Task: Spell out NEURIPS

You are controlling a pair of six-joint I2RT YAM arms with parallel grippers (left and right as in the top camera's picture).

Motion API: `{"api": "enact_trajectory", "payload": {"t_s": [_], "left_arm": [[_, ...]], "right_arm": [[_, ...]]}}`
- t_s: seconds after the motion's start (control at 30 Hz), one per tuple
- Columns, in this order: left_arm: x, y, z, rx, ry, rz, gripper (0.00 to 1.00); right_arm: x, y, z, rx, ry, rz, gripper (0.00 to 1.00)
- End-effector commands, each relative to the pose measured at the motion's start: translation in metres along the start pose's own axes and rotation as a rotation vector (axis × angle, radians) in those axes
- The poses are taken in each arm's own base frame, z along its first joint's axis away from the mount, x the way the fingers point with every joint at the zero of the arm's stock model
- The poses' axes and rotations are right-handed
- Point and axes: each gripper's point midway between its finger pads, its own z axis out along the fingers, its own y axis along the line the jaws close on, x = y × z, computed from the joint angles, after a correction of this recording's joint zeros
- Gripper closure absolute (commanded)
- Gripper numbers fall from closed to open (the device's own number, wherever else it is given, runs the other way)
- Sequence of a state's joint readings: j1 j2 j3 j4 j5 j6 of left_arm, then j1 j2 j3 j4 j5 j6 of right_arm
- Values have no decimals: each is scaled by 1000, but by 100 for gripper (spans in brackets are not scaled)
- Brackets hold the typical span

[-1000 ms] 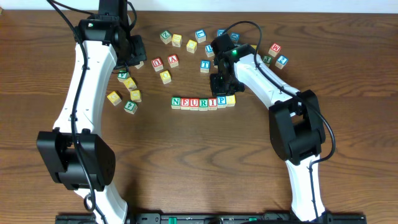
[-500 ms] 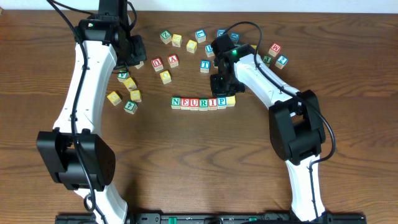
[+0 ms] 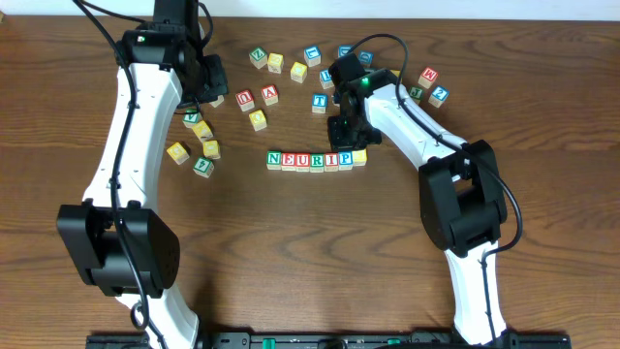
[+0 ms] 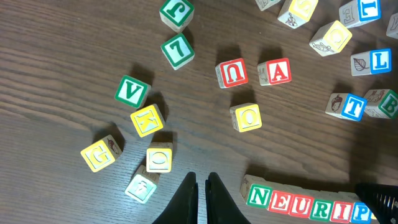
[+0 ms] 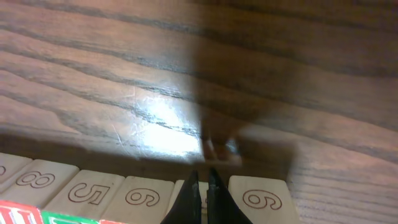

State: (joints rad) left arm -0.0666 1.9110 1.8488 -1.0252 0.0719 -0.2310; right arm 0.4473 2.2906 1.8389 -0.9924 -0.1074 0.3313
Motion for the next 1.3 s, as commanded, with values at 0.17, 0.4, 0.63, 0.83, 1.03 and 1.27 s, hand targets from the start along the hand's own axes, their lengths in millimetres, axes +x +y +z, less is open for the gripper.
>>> {"api": "enact_trajectory", "payload": {"t_s": [0.17, 0.4, 0.63, 0.83, 1.03, 1.27], "left_arm": [[0, 3, -1, -13, -2, 10, 93], [-1, 3, -1, -13, -2, 10, 92], [0, 3, -1, -13, -2, 10, 93], [0, 3, -1, -13, -1, 10, 92], [0, 3, -1, -13, -2, 10, 93], [0, 3, -1, -13, -2, 10, 93]], "right_arm": [[-20, -9, -10, -12, -64, 10, 96], [-21, -23, -11, -5, -55, 39, 96], [-15, -25, -9, 3, -31, 41, 99], [-10, -26, -9, 7, -15, 42, 99], [-5, -25, -9, 13, 6, 36, 99], [-1, -20, -8, 15, 15, 24, 99]]}}
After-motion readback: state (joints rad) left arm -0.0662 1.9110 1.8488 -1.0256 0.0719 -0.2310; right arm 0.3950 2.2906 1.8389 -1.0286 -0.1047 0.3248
